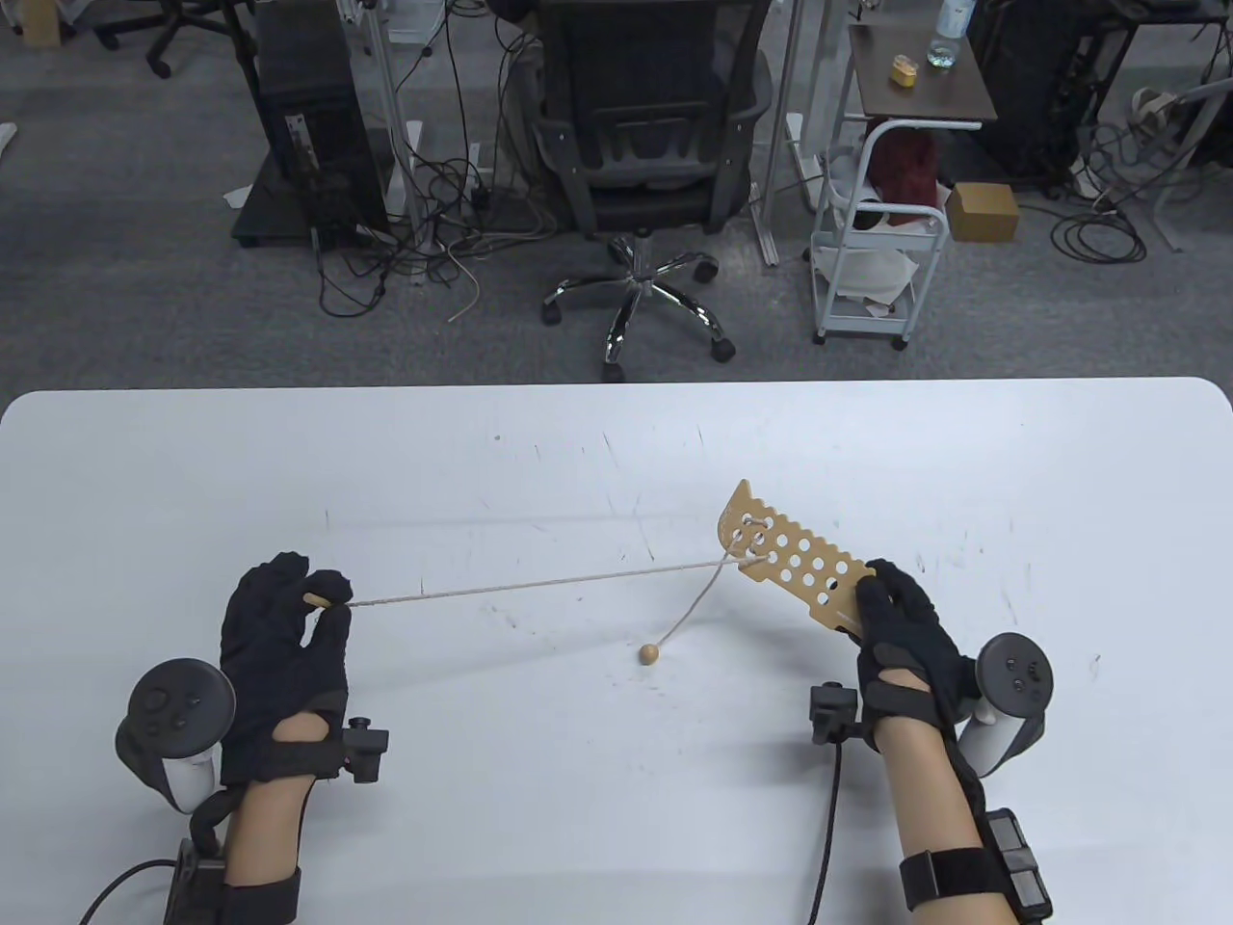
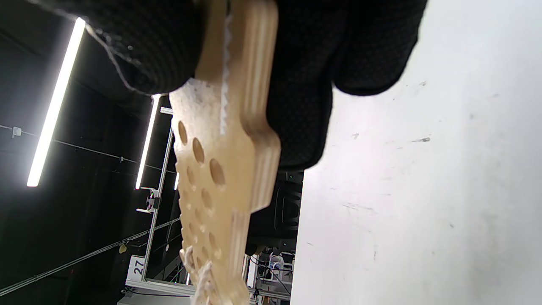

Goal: Thread rope through all holes on crocodile lacing toy

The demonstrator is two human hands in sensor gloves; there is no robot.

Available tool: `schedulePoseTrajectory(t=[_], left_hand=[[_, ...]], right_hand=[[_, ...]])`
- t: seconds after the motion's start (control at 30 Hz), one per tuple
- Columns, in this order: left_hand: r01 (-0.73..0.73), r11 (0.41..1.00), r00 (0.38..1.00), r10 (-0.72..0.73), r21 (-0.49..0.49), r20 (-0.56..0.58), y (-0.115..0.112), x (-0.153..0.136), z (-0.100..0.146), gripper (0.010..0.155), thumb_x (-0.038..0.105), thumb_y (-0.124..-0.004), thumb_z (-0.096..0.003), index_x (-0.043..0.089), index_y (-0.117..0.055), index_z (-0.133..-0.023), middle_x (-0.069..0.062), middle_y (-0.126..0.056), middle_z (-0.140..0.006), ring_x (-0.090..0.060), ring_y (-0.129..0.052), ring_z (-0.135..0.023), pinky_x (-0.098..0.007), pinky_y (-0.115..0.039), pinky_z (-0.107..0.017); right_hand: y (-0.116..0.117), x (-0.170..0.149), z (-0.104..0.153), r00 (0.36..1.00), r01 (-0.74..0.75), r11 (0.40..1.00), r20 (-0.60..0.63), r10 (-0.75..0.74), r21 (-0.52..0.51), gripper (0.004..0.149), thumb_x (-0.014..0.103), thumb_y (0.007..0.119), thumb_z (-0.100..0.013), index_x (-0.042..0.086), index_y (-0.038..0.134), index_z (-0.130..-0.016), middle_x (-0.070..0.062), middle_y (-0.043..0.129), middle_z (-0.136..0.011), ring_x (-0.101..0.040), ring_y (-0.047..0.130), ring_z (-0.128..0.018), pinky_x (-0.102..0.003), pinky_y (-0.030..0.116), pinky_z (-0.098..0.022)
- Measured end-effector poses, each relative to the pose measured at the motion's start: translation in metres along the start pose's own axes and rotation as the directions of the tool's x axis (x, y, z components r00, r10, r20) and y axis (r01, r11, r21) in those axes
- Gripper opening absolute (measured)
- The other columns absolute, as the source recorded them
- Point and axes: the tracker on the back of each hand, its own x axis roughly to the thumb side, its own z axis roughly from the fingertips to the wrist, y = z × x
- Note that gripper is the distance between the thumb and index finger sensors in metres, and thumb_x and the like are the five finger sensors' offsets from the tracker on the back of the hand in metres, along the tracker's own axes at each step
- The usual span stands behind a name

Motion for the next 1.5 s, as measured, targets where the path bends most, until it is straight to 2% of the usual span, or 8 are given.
schedulePoseTrajectory(t=[0.1,0.23,0.43,0.6,1.0,1.2,1.5], left_hand=[[-0.002,1.000,1.000,0.002,-0.005,0.003,-0.001,0.000,0.000,0.046,0.039,-0.081,-0.0416,0.043,-0.081,-0.087,-0.003,-0.065,-0.109,-0.037,-0.047,-0.109,-0.062,-0.031,-0.079],[-0.001,0.999,1.000,0.001,-0.035,0.012,-0.006,0.002,0.000,0.046,0.037,-0.081,-0.0416,0.038,-0.081,-0.088,0.003,-0.090,-0.090,-0.032,-0.077,-0.097,-0.063,-0.038,-0.078],[0.018,0.997,1.000,-0.017,-0.069,0.022,-0.013,0.004,0.000,0.048,0.029,-0.081,-0.0413,0.035,-0.078,-0.089,0.002,-0.089,-0.088,-0.032,-0.081,-0.092,-0.063,-0.043,-0.078],[0.023,0.991,0.999,-0.017,-0.134,0.047,-0.022,0.006,0.000,0.051,0.026,-0.081,-0.0410,0.033,-0.077,-0.092,0.002,-0.090,-0.087,-0.032,-0.085,-0.089,-0.061,-0.050,-0.077],[0.106,0.958,0.990,-0.077,-0.267,0.120,-0.048,0.014,0.004,0.060,0.034,-0.088,-0.0395,0.028,-0.074,-0.097,0.002,-0.099,-0.075,-0.028,-0.097,-0.073,-0.057,-0.062,-0.073],[0.125,0.943,0.986,-0.084,-0.308,0.144,-0.057,0.017,0.007,0.059,0.037,-0.090,-0.0388,0.028,-0.076,-0.095,0.002,-0.102,-0.071,-0.026,-0.101,-0.068,-0.056,-0.065,-0.072],[0.137,0.943,0.973,-0.071,-0.303,0.219,-0.064,0.027,0.013,0.051,0.041,-0.094,-0.0374,0.029,-0.087,-0.087,0.004,-0.108,-0.064,-0.024,-0.107,-0.061,-0.054,-0.068,-0.071]], right_hand=[[0.003,0.001,0.002,1.000,-0.004,1.000,0.010,0.004,0.009,0.045,0.037,0.083,-0.045,0.019,0.080,-0.087,-0.002,0.102,-0.071,-0.025,0.108,-0.052,-0.044,0.080,-0.049],[0.007,0.003,0.004,1.000,-0.007,1.000,0.024,0.007,0.025,0.046,0.037,0.084,-0.045,0.019,0.080,-0.087,-0.002,0.103,-0.071,-0.025,0.108,-0.052,-0.044,0.081,-0.049],[0.016,0.006,0.009,0.999,-0.024,0.998,0.049,0.021,0.066,0.046,0.037,0.084,-0.045,0.018,0.080,-0.086,-0.002,0.103,-0.071,-0.025,0.108,-0.051,-0.045,0.081,-0.048],[0.025,0.009,0.016,0.996,-0.045,0.993,0.080,0.036,0.110,0.046,0.037,0.083,-0.045,0.018,0.080,-0.086,-0.003,0.103,-0.070,-0.025,0.109,-0.051,-0.044,0.081,-0.048],[0.041,0.019,0.033,0.989,-0.057,0.980,0.143,0.030,0.193,0.046,0.037,0.083,-0.045,0.017,0.081,-0.086,-0.003,0.103,-0.070,-0.024,0.109,-0.050,-0.044,0.082,-0.047],[0.048,0.021,0.040,0.986,-0.069,0.971,0.165,0.031,0.230,0.046,0.037,0.084,-0.045,0.017,0.081,-0.086,-0.002,0.103,-0.070,-0.024,0.109,-0.050,-0.044,0.082,-0.047],[0.059,0.026,0.053,0.975,-0.109,0.953,0.216,0.047,0.283,0.046,0.037,0.084,-0.045,0.017,0.081,-0.086,-0.002,0.103,-0.070,-0.024,0.109,-0.050,-0.043,0.082,-0.047]])
